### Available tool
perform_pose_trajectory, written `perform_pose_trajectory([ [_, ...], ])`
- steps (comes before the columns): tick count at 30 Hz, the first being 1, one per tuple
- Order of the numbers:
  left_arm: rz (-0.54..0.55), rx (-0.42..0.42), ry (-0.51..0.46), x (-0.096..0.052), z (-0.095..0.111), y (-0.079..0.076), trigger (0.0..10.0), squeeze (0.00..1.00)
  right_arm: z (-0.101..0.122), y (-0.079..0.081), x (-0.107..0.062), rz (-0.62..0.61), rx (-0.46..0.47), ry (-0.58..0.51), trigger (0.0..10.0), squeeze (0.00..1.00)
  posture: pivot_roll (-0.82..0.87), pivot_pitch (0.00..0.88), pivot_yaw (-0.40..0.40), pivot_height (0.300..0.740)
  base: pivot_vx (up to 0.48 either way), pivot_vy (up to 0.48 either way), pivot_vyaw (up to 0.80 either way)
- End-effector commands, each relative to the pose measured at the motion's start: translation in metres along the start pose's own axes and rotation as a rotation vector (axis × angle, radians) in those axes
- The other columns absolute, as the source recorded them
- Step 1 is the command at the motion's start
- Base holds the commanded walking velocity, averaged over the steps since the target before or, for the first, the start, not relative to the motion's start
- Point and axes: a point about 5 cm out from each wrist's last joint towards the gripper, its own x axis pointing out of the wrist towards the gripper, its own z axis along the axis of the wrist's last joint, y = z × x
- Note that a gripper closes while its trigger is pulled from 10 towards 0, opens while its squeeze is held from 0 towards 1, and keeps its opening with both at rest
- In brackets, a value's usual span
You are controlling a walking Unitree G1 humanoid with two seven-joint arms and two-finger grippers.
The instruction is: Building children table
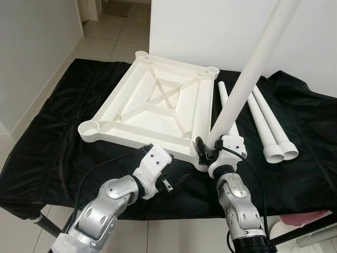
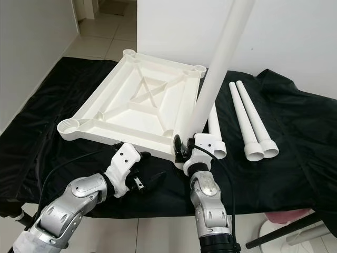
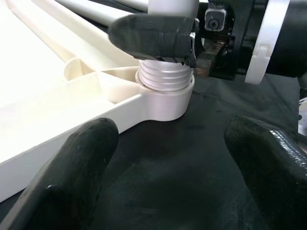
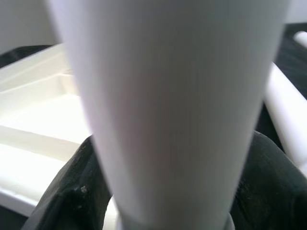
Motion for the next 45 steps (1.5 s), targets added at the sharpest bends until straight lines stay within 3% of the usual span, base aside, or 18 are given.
perform_pose_trajectory([
  [1,-0.022,0.01,-0.005,0.001,0.002,-0.002,10.0,0.0,0.01,-0.006,0.0,0.063,-0.007,-0.039,10.0,0.0,0.03,0.0,-0.083,0.74,0.0,0.0,0.0],
  [15,-0.027,0.006,-0.008,0.002,0.004,-0.003,10.0,0.0,0.014,-0.019,0.011,0.472,-0.107,0.011,10.0,0.0,0.03,0.0,-0.073,0.74,0.0,0.0,0.0],
  [19,-0.028,0.007,-0.007,0.002,0.004,-0.003,10.0,0.0,0.014,-0.021,0.016,0.507,-0.112,0.024,10.0,0.0,0.04,0.0,-0.071,0.74,0.0,0.0,0.0],
  [21,-0.031,0.009,-0.008,0.002,0.005,-0.003,10.0,0.0,0.01,-0.022,0.023,0.58,-0.134,0.074,10.0,0.0,0.04,0.0,-0.066,0.74,0.0,0.0,0.0],
  [28,-0.028,0.011,-0.008,0.002,0.006,-0.002,10.0,0.0,0.001,-0.027,0.026,0.637,-0.154,0.131,10.0,0.0,0.06,0.0,-0.066,0.74,0.0,0.0,0.0],
  [30,-0.021,0.008,-0.012,0.002,0.007,-0.001,10.0,0.0,-0.001,-0.03,0.027,0.649,-0.164,0.138,9.5,0.0,0.06,0.0,-0.066,0.74,0.0,0.0,0.0],
  [31,-0.018,0.008,-0.013,0.002,0.007,-0.001,10.0,0.0,-0.002,-0.032,0.028,0.647,-0.164,0.141,4.0,0.0,0.06,0.0,-0.066,0.74,0.0,0.0,0.0],
  [34,-0.017,0.007,-0.013,0.002,0.007,-0.001,10.0,0.0,-0.003,-0.033,0.028,0.644,-0.163,0.145,3.7,0.0,0.06,0.0,-0.066,0.74,0.0,0.0,0.0],
  [35,-0.016,0.006,-0.014,0.002,0.007,-0.002,10.0,0.0,-0.003,-0.034,0.029,0.645,-0.16,0.146,0.0,0.0,0.06,0.0,-0.066,0.74,0.0,0.0,0.0],
  [45,-0.019,0.006,-0.012,0.003,0.007,-0.002,10.0,0.0,-0.006,-0.037,0.026,0.636,-0.126,0.138,0.0,0.0,0.05,0.0,-0.065,0.74,0.0,0.0,0.0],
])
